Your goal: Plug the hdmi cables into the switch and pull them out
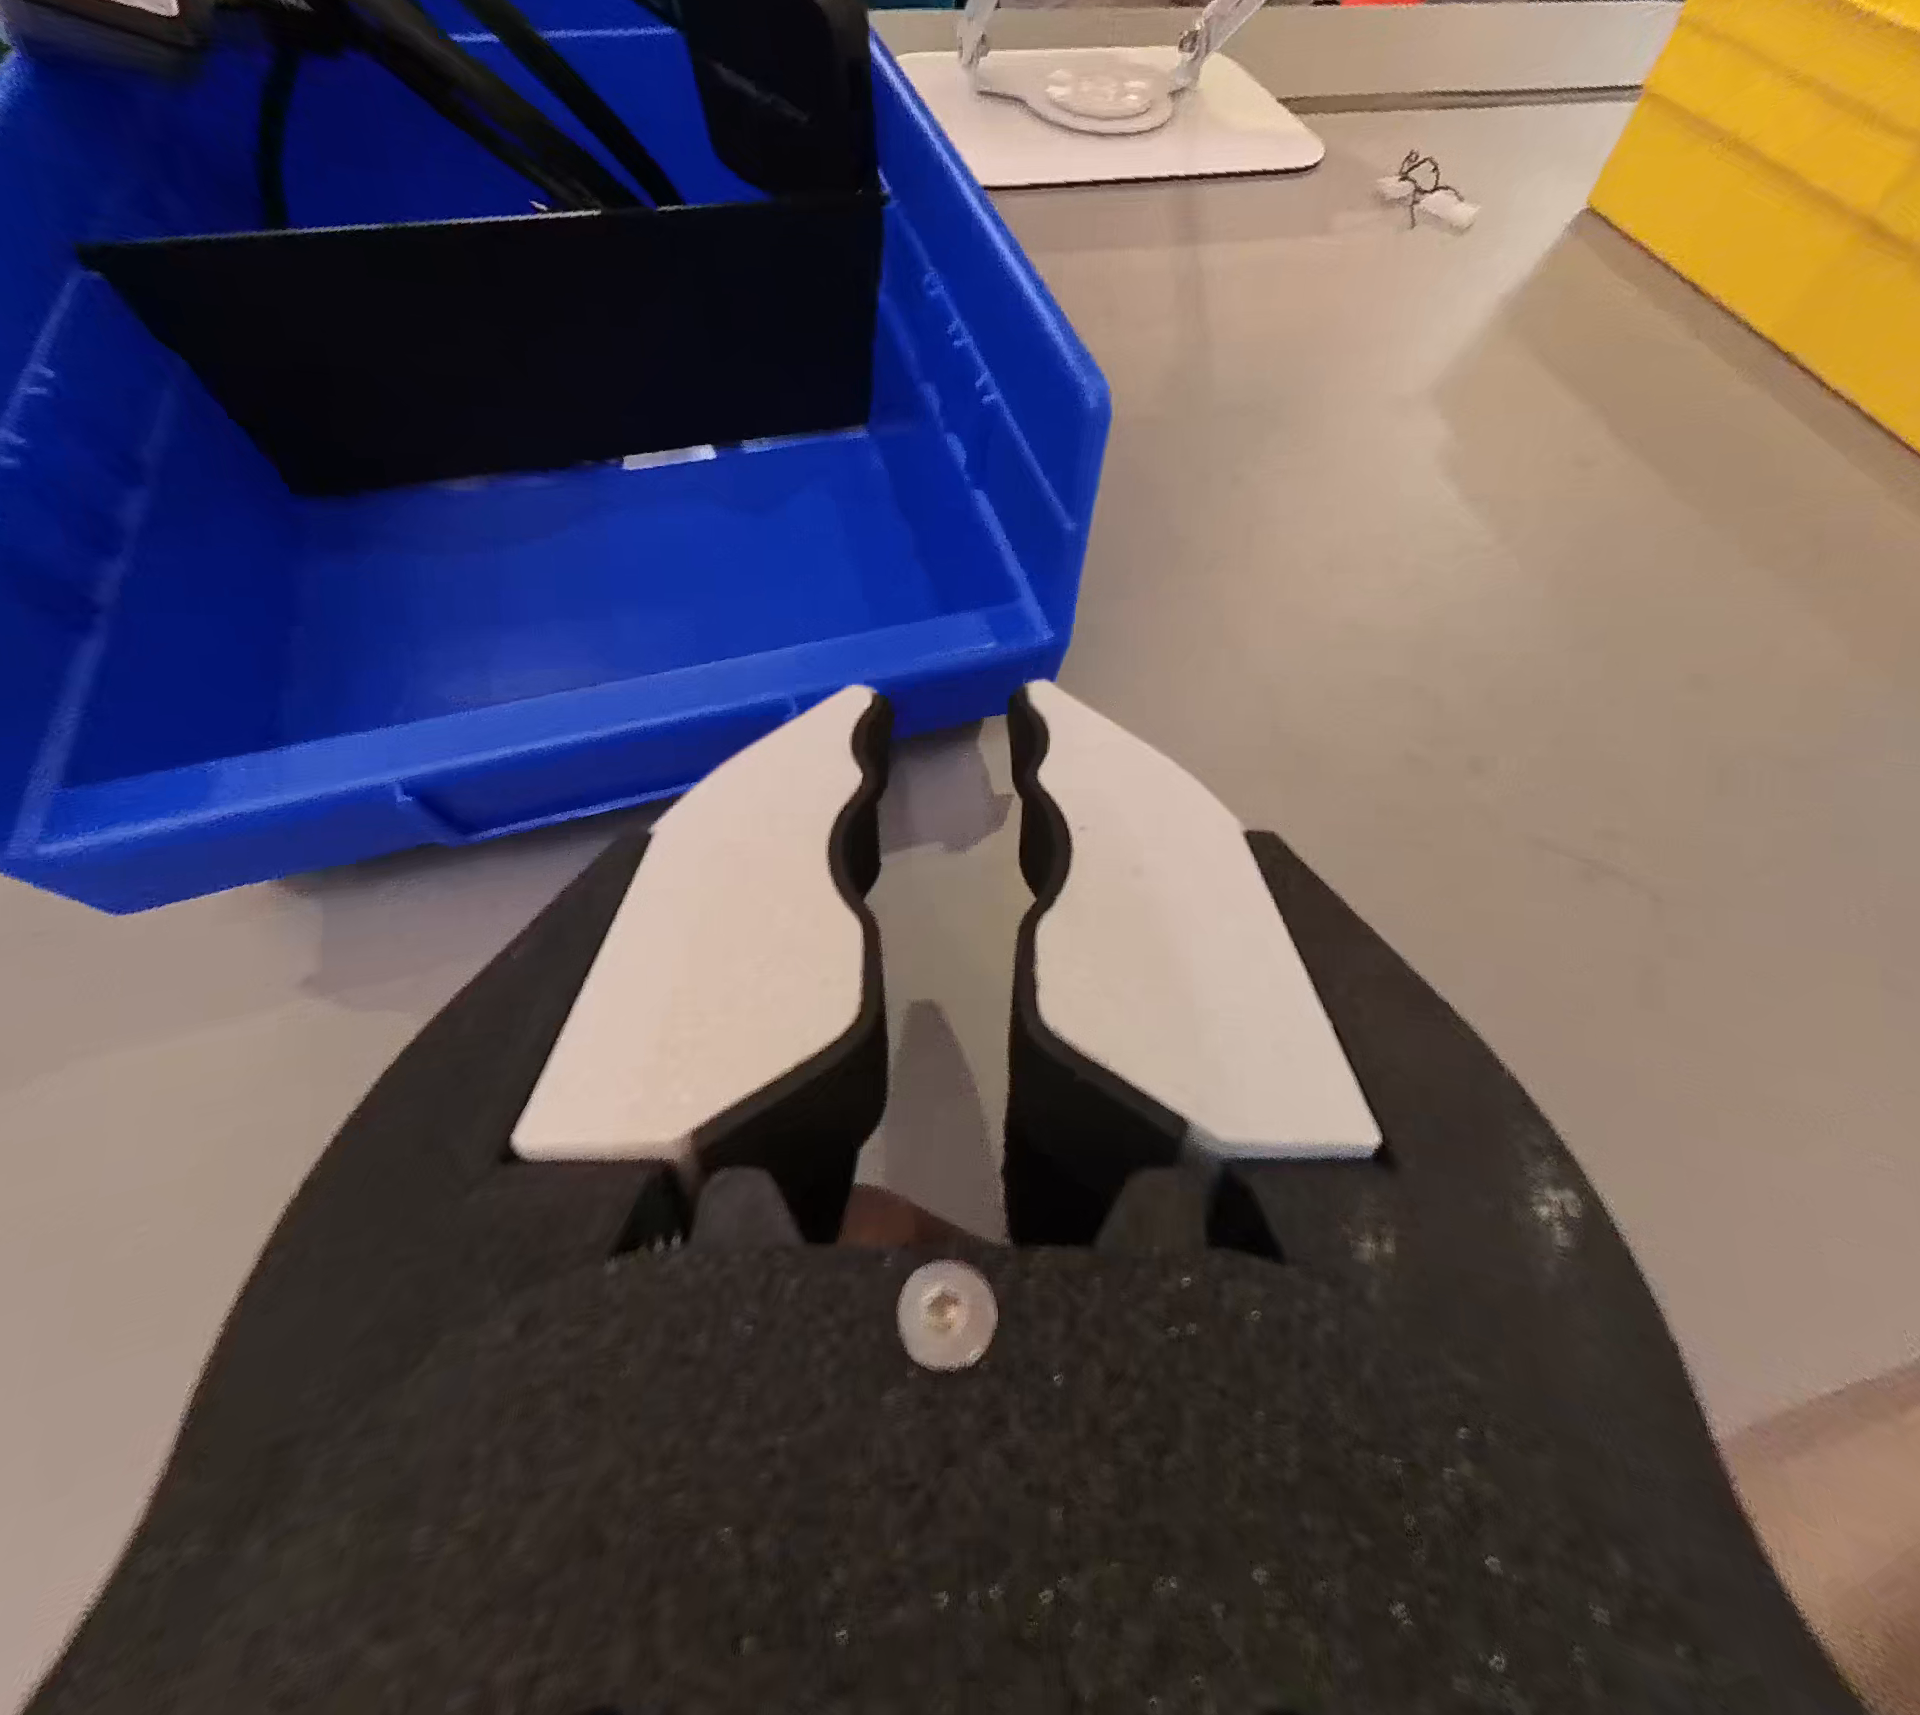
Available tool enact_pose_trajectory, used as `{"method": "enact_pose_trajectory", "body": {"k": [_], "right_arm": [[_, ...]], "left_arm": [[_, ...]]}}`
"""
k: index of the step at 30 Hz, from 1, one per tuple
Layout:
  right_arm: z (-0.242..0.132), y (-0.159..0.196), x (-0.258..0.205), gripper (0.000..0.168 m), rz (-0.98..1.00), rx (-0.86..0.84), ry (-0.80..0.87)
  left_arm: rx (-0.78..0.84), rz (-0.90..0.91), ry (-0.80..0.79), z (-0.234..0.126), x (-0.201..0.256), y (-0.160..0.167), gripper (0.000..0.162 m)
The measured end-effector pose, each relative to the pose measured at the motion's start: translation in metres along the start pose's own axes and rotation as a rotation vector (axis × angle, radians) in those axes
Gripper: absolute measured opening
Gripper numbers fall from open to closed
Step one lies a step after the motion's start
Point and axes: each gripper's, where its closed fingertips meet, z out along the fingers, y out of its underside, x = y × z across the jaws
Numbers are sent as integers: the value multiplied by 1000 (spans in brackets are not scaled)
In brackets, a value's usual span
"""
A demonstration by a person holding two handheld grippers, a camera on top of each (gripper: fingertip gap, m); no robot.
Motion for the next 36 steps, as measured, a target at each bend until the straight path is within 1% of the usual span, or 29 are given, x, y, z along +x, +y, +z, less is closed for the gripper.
{"method": "enact_pose_trajectory", "body": {"k": [4,7,10,14,18,22,27,29,30,33,36], "right_arm": [[2,2,-11,30,-87,-4,0],[2,4,-21,28,-176,-3,4],[1,4,-29,26,-224,7,-2],[3,5,-34,25,-223,4,-18],[4,5,-33,25,-211,1,-21],[2,6,-35,25,-203,-2,-28],[-7,9,-51,25,-226,2,-60],[-13,10,-63,25,-241,9,-83],[-16,10,-71,25,-244,14,-100],[-20,9,-95,25,-293,28,-157],[-20,14,-110,25,-366,29,-183]], "left_arm": [[-11,-60,10,0,-6,2,22],[1,-70,6,-1,-9,0,22],[-6,-61,8,1,-8,1,22],[-33,-32,7,4,-5,6,23],[-26,15,-16,4,-5,5,23],[-29,20,-4,4,-1,6,24],[-23,43,29,4,6,4,25],[-14,67,141,1,22,-6,27],[-24,122,203,-1,30,-13,30],[-7,291,236,2,28,-47,31],[-85,413,245,29,13,-79,38]]}}
